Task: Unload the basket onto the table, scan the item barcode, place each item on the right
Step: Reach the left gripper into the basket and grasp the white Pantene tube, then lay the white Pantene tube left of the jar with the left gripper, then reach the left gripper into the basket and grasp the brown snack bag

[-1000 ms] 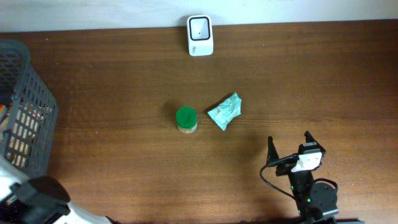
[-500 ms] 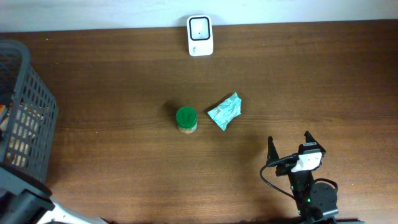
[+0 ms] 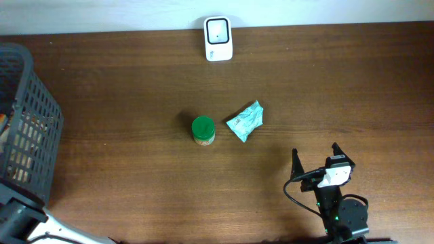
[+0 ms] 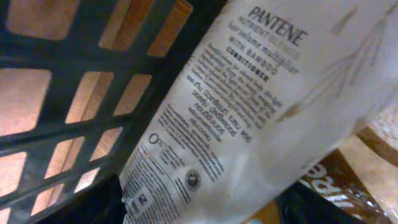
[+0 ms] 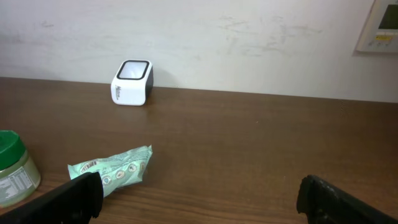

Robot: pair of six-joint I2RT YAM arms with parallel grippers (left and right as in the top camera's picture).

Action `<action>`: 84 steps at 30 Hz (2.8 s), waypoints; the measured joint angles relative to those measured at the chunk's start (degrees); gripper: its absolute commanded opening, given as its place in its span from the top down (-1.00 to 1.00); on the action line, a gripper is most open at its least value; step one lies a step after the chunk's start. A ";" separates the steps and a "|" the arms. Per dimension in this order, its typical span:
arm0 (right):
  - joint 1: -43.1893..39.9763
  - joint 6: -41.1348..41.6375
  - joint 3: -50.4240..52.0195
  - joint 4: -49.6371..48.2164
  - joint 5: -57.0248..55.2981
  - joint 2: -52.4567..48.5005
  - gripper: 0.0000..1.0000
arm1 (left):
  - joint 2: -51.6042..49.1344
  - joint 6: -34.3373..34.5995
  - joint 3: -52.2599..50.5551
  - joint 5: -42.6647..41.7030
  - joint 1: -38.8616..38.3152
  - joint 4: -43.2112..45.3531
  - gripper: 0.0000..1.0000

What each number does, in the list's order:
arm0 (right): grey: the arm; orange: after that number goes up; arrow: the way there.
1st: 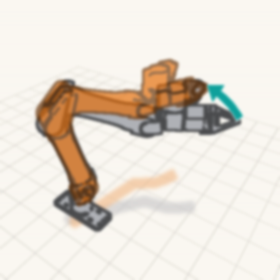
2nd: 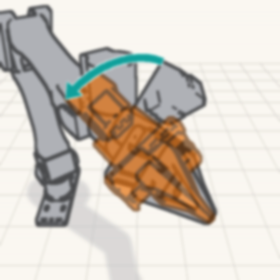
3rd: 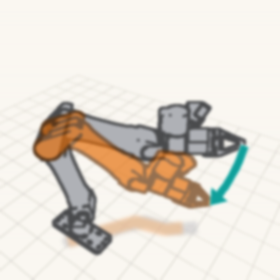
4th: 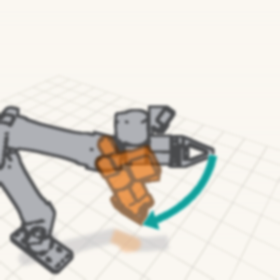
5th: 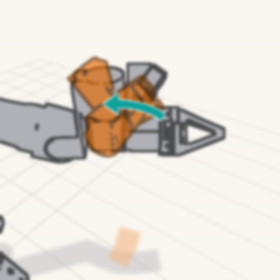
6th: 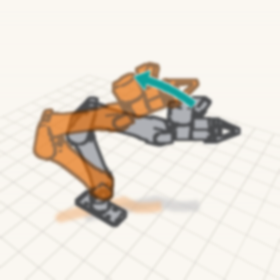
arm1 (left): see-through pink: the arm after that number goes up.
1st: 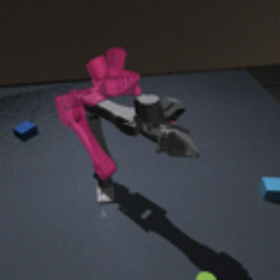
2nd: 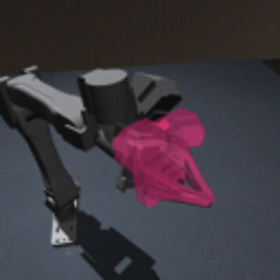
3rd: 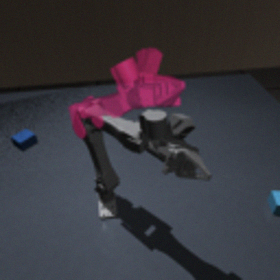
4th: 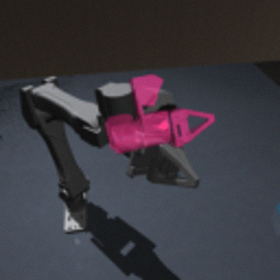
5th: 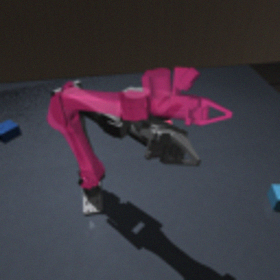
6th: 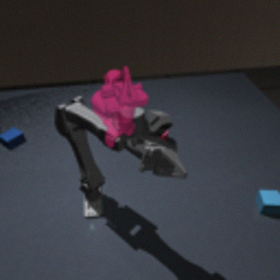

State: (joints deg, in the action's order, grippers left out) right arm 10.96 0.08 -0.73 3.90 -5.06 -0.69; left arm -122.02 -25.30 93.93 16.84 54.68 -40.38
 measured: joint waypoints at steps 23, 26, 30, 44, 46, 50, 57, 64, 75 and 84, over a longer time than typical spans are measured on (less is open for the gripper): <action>0.00 0.00 0.00 0.00 0.00 0.00 -0.97 | 15.32 4.83 5.90 -6.54 -10.51 4.90 1.00; 0.00 -0.02 0.00 0.00 0.00 0.00 -0.97 | 24.87 5.42 7.78 -7.45 -13.49 9.27 1.00; 0.00 -0.04 0.00 0.00 0.00 0.00 -0.97 | 35.58 10.34 8.24 -7.41 -20.87 3.78 1.00; 0.00 -0.02 0.00 0.00 0.00 0.00 -0.97 | 19.69 30.77 -7.32 -16.65 -63.41 -17.62 1.00; 0.00 0.00 0.00 0.00 0.00 0.00 -0.97 | 16.20 31.47 -7.50 -19.04 -65.64 -16.31 1.00; 0.00 0.00 0.00 0.00 0.00 0.00 -0.97 | 11.43 34.64 -7.50 -20.96 -67.58 -14.49 1.00; 0.00 -0.02 0.00 0.00 0.00 0.00 -0.96 | 7.37 39.19 -7.41 -21.68 -67.58 -14.69 -0.62; 0.00 -0.04 0.00 0.00 0.00 0.00 -0.97 | 7.56 39.67 6.56 -25.27 -66.73 -19.37 -0.99; 0.00 0.00 0.00 0.00 -0.02 0.00 -0.97 | 17.42 35.36 39.17 -25.51 -28.30 -31.78 -0.99; 0.00 -0.02 0.00 0.00 0.00 0.00 -0.97 | 13.66 30.47 17.16 -22.97 -0.96 -18.88 -1.00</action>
State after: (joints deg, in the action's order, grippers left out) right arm 10.96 0.05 -0.73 3.90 -5.06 -0.69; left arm -108.36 5.17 111.09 -6.13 53.71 -59.27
